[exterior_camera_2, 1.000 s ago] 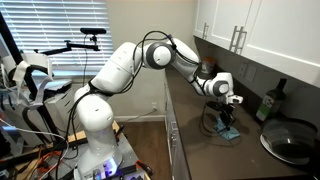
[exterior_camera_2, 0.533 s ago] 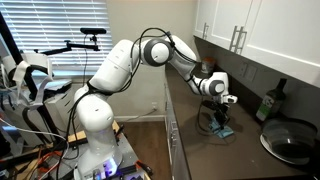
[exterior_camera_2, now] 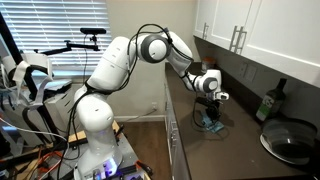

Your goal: Get the towel and clean the slight part of the kitchen unit base top

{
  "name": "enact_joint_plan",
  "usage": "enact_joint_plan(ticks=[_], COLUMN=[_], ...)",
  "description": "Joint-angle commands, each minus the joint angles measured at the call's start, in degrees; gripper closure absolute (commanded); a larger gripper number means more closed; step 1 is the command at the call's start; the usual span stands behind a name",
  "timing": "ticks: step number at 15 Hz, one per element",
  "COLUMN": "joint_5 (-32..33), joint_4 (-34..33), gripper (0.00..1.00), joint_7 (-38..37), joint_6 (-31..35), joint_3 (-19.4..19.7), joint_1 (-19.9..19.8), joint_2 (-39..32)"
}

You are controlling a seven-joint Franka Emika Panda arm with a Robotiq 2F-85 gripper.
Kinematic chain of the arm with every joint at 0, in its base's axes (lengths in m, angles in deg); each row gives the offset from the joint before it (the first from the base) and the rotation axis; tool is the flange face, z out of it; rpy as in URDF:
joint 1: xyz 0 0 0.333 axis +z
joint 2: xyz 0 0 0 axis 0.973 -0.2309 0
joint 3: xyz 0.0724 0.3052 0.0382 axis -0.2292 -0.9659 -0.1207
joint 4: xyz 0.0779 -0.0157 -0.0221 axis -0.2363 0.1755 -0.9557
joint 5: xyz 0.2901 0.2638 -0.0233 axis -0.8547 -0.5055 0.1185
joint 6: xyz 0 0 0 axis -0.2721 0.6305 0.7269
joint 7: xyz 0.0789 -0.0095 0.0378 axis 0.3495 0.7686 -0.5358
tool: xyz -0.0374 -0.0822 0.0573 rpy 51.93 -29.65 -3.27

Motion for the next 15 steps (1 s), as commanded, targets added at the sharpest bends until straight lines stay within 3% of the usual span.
enact_joint_plan(ticks=[1, 4, 5, 6, 15], joint_5=[0.5, 1.0, 1.4, 1.5, 2.4], joint_4=[5.2, 7.3, 8.0, 8.6, 13.1], gripper=[0.96, 0.96, 0.78, 0.7, 0.14], joint_7=[4.9, 7.1, 7.7, 8.1, 10.6], joint_6=[1.2, 1.3, 1.6, 1.7, 1.7], joint_3=[-3.7, -4.9, -5.2, -5.5, -7.5], joint_1=[-1.1, -0.8, -0.6, -0.5, -0.8], joint_2=[3.4, 4.8, 5.4, 5.8, 10.2])
